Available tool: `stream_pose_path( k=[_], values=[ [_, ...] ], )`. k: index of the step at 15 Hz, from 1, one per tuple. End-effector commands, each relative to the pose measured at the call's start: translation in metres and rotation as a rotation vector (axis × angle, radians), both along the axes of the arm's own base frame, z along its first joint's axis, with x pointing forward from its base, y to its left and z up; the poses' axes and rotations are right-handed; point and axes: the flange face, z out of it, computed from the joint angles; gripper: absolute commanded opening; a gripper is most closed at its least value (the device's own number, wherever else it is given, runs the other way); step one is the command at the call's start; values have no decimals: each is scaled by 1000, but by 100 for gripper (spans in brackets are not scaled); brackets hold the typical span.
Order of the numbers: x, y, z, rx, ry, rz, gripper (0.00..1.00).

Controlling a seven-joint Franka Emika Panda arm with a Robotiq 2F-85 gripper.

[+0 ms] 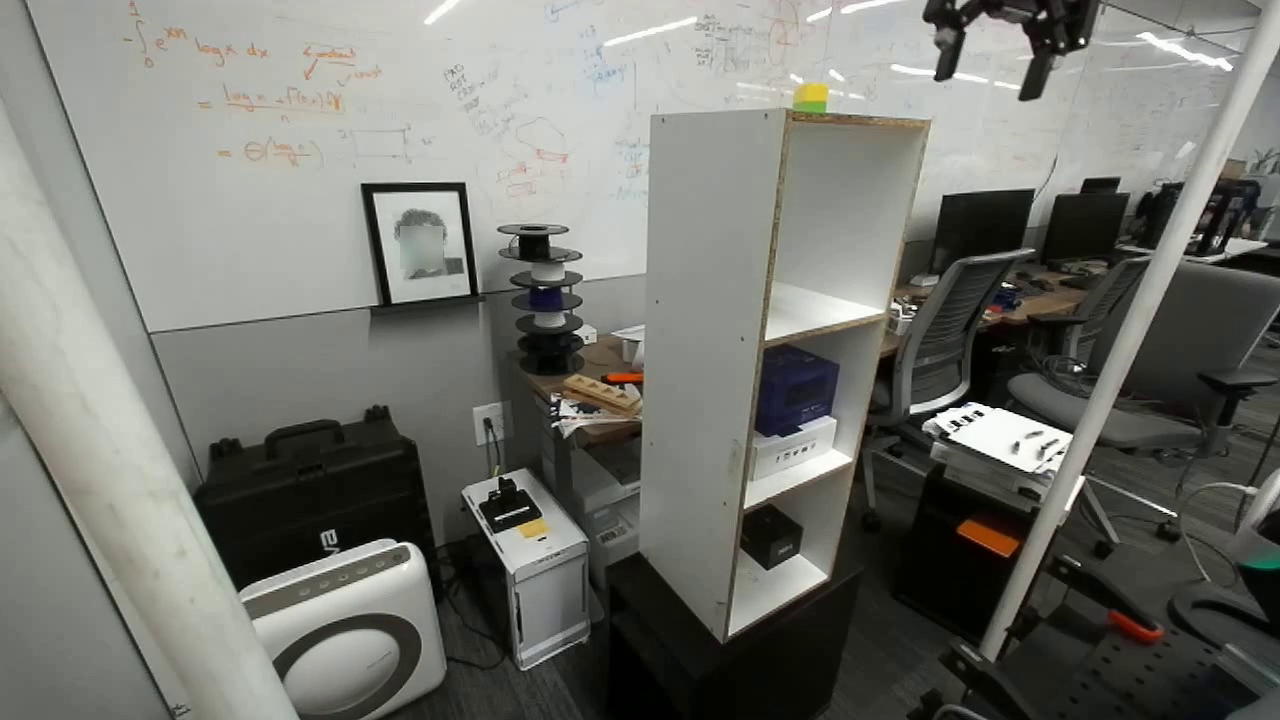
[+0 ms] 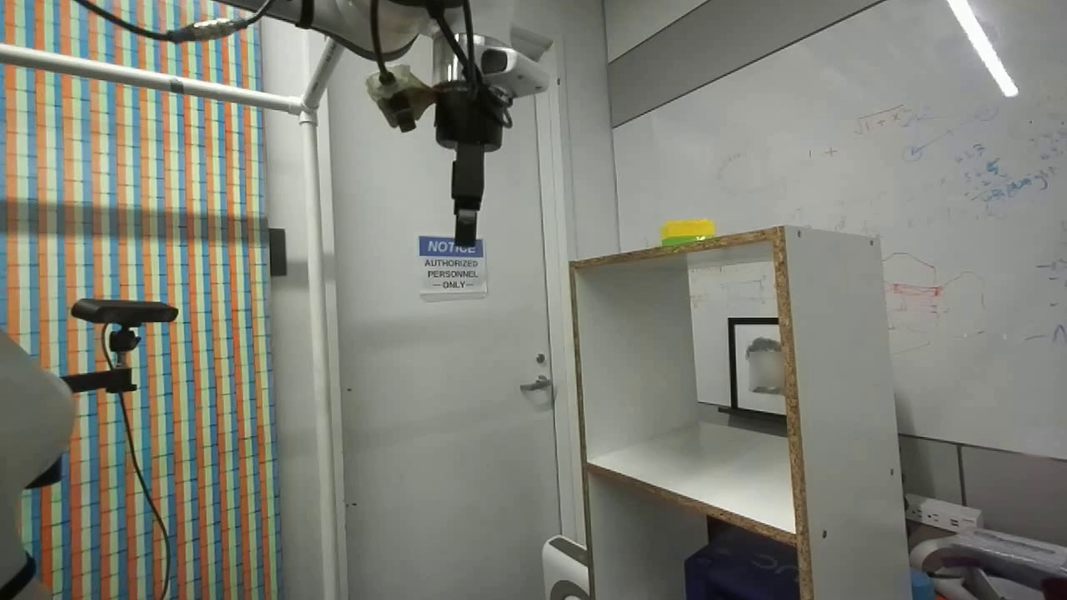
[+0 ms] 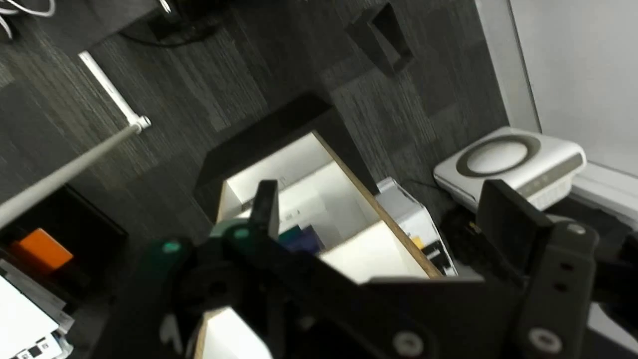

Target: Put the yellow and green object on top of the shelf

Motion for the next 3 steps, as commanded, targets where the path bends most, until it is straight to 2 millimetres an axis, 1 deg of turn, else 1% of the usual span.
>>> stream_pose_path(
  k=[1,2,3],
  values=[
    [-51,-18,-58,-75,96,-38,100],
    [-24,-12,-34,-39,66,-11,100],
    [-34,-17,-50,-51,97,-22,100]
  ],
)
